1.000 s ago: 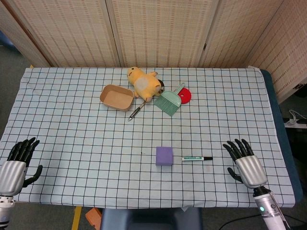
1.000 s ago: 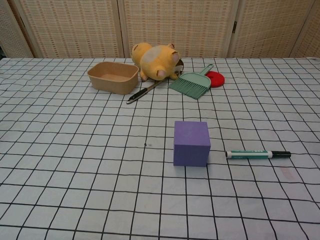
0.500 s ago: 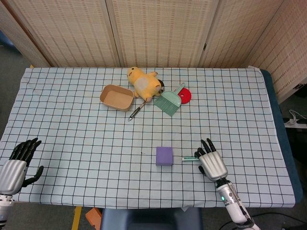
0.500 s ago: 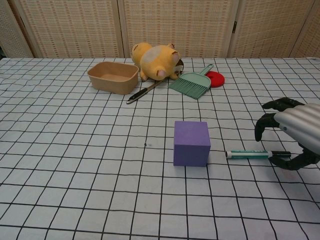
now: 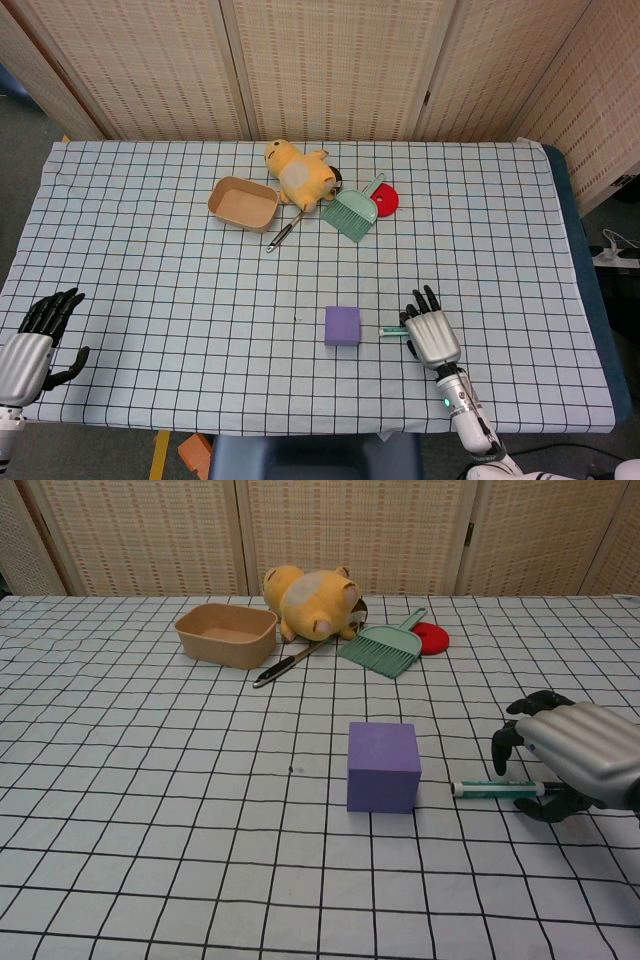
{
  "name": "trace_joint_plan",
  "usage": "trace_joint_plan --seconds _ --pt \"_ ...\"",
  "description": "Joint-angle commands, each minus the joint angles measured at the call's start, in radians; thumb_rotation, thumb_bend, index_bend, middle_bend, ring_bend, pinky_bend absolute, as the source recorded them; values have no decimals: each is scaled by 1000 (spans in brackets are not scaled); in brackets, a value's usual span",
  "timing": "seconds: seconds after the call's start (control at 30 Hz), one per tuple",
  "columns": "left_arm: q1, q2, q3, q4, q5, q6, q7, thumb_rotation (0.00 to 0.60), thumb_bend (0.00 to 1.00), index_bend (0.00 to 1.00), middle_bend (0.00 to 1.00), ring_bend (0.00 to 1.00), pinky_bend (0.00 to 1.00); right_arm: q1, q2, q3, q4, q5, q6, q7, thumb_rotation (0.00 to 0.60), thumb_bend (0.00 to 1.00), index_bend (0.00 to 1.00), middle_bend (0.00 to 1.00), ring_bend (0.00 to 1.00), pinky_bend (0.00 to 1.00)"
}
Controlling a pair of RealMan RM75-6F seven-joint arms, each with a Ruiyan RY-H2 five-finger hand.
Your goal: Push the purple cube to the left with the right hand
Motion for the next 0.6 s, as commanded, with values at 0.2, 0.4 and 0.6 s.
trace_joint_plan --seconds 0.2,0.4,0.6 --pt "-1 3 0 4 0 2 -15 600 429 0 0 0 66 23 -30 2 23 28 -6 -8 600 212 478 357 79 51" --pt "-1 7 1 7 -1 2 -27 600 431 0 0 0 66 30 -45 -5 35 40 -2 -18 600 212 525 375 100 62" --pt "-1 9 2 8 1 3 -32 600 429 0 0 0 66 32 -53 -14 40 42 14 -22 600 226 610 431 153 101"
